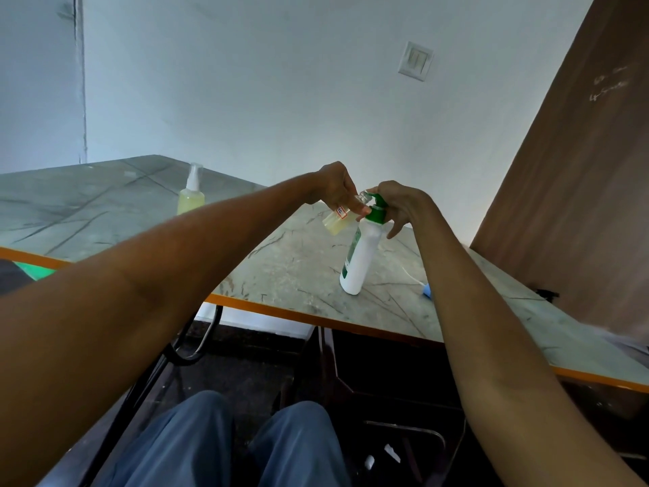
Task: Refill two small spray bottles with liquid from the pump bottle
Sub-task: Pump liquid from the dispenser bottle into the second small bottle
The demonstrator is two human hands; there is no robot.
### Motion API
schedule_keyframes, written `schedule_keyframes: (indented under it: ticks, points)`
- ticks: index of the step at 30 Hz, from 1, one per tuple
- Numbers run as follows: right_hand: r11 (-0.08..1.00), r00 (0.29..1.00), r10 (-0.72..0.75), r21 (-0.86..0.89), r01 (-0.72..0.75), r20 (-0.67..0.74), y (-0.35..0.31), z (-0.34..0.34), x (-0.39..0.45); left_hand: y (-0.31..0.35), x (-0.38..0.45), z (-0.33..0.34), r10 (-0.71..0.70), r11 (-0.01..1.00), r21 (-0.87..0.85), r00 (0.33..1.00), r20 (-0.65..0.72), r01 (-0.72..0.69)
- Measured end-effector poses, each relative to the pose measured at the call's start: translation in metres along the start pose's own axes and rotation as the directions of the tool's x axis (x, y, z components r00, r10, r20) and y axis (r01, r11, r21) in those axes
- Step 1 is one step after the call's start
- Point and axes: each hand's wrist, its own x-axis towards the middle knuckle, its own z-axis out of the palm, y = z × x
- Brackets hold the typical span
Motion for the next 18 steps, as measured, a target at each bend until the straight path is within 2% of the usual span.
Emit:
schedule_keyframes:
  ticks: [9,13,18]
  points:
    - [1.0,1.0,0.008,0.023,-0.008,0.01,-0.002,-0.001,0.004,0.001,0.0,-0.002,0.003,1.0,0.009,1.0,-0.009,-0.003]
    - [1.0,1.0,-0.005,-0.02,0.006,0.022,0.003,0.001,0.011,-0.004,0.0,0.002,0.01,1.0,-0.003,1.0,0.0,-0.01]
    - [1.0,1.0,0.005,0.008,-0.005,-0.012,-0.001,0.0,0.007,-0.003,0.0,0.002,0.012,1.0,-0.016,1.0,-0.019,-0.012]
